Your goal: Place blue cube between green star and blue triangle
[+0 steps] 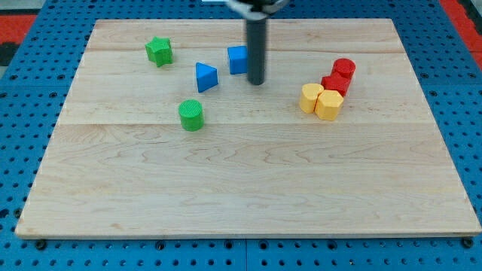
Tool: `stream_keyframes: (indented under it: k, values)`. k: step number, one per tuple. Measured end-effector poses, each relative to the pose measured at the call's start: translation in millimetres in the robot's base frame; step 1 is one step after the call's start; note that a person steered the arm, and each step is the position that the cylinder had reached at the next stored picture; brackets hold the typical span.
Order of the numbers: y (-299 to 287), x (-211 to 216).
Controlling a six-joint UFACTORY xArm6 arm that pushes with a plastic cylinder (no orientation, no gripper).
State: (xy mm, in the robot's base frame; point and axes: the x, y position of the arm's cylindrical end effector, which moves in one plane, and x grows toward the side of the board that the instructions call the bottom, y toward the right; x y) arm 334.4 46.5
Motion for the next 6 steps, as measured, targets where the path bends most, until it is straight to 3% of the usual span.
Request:
stream_keyframes:
  k: [1, 2, 3, 4, 5, 6]
  values:
    - [-22, -37]
    - [-125, -32]
    - [-39, 0]
    - [-25, 38]
    - [-103, 32]
    - [-125, 53]
